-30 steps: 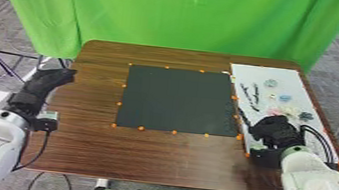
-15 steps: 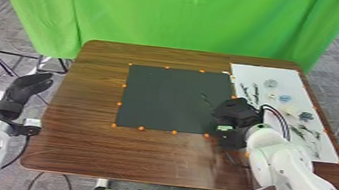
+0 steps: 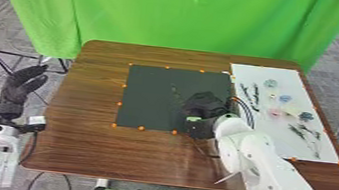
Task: Arrange flowers
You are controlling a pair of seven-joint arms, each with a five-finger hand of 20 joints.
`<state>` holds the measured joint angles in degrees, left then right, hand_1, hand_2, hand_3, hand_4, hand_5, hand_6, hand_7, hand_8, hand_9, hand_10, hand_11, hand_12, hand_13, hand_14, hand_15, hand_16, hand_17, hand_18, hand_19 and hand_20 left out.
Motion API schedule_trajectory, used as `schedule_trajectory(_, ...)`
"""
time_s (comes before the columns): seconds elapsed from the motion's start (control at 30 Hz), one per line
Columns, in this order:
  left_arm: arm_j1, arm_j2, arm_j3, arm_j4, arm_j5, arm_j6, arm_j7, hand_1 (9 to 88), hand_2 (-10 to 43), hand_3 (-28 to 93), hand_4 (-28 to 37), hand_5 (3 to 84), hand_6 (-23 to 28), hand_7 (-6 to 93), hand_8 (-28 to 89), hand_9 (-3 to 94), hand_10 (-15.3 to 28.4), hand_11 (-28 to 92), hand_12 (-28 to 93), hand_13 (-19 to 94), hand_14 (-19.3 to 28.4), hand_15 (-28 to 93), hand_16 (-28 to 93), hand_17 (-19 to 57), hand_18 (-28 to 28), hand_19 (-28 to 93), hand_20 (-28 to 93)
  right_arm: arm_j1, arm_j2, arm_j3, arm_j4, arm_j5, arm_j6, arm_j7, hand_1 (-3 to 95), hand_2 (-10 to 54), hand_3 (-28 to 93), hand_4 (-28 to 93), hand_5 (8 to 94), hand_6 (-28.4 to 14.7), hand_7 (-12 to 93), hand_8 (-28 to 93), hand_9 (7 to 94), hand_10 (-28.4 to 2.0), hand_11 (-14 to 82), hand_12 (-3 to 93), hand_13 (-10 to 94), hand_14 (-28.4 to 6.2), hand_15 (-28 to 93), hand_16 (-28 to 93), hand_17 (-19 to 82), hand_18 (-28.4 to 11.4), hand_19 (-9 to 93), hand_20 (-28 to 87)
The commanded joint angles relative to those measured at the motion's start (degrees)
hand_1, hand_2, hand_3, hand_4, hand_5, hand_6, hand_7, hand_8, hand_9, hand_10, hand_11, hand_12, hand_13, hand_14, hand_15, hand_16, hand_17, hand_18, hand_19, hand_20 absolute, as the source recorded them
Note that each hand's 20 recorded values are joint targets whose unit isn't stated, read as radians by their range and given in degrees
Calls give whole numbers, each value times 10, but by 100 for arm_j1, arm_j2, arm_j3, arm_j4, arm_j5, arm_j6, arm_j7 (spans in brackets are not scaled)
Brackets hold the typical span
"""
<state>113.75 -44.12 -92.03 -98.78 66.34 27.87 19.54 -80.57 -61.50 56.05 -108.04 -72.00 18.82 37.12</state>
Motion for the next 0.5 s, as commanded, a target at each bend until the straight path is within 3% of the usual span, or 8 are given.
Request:
schedule_trajectory(0.03, -421, 41, 173, -95, -668, 165, 262, 226, 115, 689, -282, 419, 36, 160, -93, 386, 122, 188, 75, 263, 106, 58, -36, 56, 43, 17, 113, 63, -445, -357, 194, 73, 159, 112, 718, -95, 460, 5, 712, -87, 513, 32, 883, -138, 336, 421, 937, -12, 597, 201, 788, -17, 846, 413)
schedule_trajectory(0.1, -348, 38, 127, -127, -766, 137, 286, 230, 135, 688, -282, 423, 35, 164, -94, 388, 122, 190, 73, 265, 107, 60, -38, 57, 43, 16, 114, 89, -565, -437, 271, 81, 172, 132, 715, -95, 462, 4, 714, -87, 513, 31, 885, -138, 330, 421, 937, -12, 598, 200, 789, -19, 842, 413)
schedule_trajectory(0.27, -384, 36, 162, -131, -810, 113, 201, 228, 138, 686, -282, 426, 37, 165, -95, 390, 123, 192, 71, 265, 108, 61, -39, 55, 43, 15, 115, 152, -735, -693, 350, 237, 241, 126, 715, -95, 464, 0, 716, -87, 510, 29, 889, -139, 320, 420, 937, -11, 594, 199, 791, -20, 836, 416)
schedule_trajectory(0.5, -414, 58, 211, -163, -710, 49, 59, 220, 124, 686, -283, 426, 39, 160, -94, 387, 125, 191, 70, 260, 110, 61, -38, 49, 45, 13, 115, 334, -1046, -1001, 656, 421, 589, 179, 723, -95, 450, -3, 720, -85, 505, 22, 896, -145, 310, 409, 937, -13, 588, 199, 793, -22, 825, 421)
